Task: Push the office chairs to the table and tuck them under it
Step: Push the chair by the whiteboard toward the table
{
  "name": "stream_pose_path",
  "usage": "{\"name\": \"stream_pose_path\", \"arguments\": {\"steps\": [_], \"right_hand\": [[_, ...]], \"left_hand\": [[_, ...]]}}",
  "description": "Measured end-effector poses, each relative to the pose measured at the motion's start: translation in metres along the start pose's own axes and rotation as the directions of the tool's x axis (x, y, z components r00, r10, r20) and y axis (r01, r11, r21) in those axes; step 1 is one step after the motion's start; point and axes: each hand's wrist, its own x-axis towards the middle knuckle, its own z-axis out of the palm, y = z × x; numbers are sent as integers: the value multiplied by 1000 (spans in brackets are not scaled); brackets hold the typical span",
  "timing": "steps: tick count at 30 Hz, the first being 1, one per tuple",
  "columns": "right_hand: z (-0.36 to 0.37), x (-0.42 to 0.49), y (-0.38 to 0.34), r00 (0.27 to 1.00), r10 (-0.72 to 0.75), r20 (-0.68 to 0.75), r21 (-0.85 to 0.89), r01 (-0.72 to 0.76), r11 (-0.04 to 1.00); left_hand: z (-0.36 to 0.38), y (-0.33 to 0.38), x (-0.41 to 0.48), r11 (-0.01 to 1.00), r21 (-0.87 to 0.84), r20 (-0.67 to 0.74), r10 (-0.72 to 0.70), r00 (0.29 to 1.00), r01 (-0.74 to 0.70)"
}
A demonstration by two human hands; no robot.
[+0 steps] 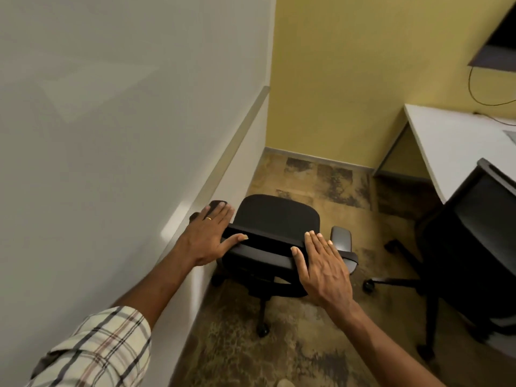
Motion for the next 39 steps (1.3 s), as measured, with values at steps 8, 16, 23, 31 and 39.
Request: {"name": "stream_pose_path", "arguments": {"steps": [8,16,23,31,39], "right_hand": [[-26,10,24,990,134,-42,-50,-136,989],[-4,50,-5,987,163,-9,-68,-164,984],[7,104,18,990,140,20,-83,-138,987],[0,213,73,977,214,-7,-53,-214,975],[-11,274,116,966,250,-61,-73,-254,965]], "left_hand": [[-1,13,58,952,1,-144,304,942,-307],[4,-40,106,947,10,-43,322,946,-322],[16,-52,158,946,-36,-39,321,946,-323],[-7,-42,286,928,-52,-47,366,929,-368],[-20,-27,376,891,-65,-65,445,893,-449]]}}
